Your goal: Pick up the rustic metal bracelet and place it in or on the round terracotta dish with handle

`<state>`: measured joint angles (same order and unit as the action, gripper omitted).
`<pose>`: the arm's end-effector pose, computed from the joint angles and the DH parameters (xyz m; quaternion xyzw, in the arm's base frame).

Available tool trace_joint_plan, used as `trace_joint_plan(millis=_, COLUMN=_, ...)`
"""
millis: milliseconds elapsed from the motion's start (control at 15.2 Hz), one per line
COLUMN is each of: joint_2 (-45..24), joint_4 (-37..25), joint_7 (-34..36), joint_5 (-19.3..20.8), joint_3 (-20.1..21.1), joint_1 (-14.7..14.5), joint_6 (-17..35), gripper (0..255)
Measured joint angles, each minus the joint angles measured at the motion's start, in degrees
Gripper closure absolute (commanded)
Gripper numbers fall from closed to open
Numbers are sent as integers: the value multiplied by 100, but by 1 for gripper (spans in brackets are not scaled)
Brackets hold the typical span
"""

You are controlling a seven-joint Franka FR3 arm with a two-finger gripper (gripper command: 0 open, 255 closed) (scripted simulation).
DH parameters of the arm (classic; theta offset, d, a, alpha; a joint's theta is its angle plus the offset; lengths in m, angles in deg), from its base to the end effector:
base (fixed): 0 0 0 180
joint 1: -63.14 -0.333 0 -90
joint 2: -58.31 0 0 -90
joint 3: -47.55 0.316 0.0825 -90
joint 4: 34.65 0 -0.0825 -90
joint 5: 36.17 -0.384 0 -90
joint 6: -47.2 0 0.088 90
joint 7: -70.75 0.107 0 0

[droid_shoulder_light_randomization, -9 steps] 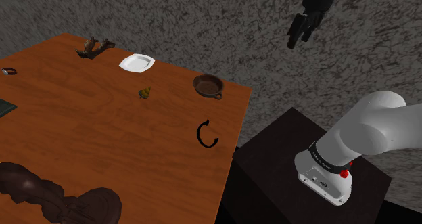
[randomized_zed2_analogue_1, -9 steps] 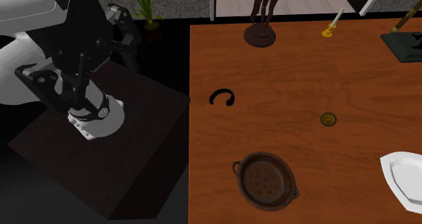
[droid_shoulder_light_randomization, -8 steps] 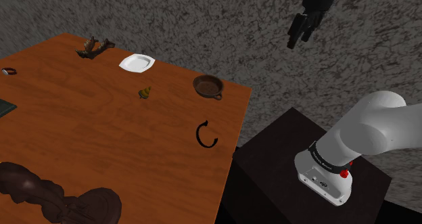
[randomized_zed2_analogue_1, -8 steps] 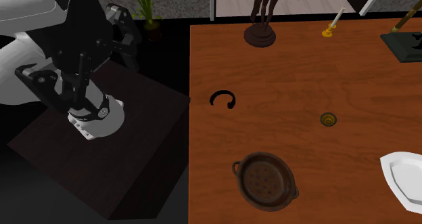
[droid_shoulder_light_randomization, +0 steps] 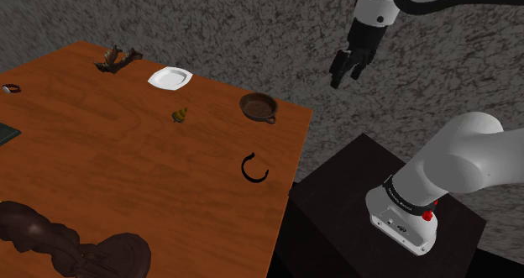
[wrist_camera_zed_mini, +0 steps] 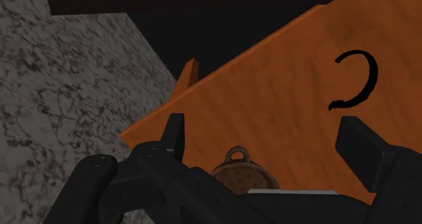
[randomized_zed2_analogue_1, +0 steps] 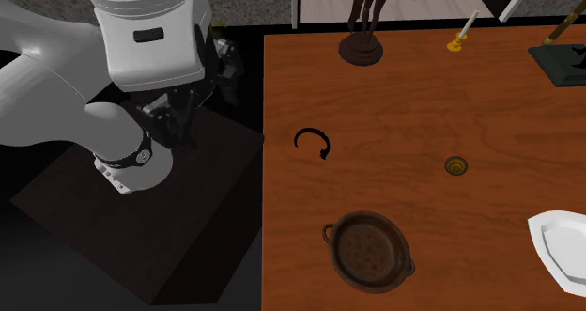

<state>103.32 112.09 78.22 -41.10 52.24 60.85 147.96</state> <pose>0.3109 0.0484 0.5080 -0.9996 0.0249 0.0105 0.0121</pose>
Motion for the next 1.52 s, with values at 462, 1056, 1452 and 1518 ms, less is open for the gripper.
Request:
trace_joint_plan(millis=462, joint_2=-523, joint_4=609, joint_7=799, joint_5=-655, joint_3=601, joint_1=-245, joint_6=1223, gripper=0)
trace_joint_plan(millis=1056, joint_2=-2017, joint_4=768, joint_7=1876, joint_5=-1425, joint_3=1542, joint_1=-575, joint_6=3110, gripper=0)
trace_joint_plan(millis=1452, joint_2=-3415, joint_4=447, joint_7=2657, joint_5=-1492, joint_3=2118, joint_1=-610, joint_6=4376, gripper=0)
trace_joint_plan(millis=1518, joint_2=-3673, joint_4=370, joint_7=2833, joint_5=-1438, joint_3=2212, joint_1=-612, joint_6=4588, gripper=0)
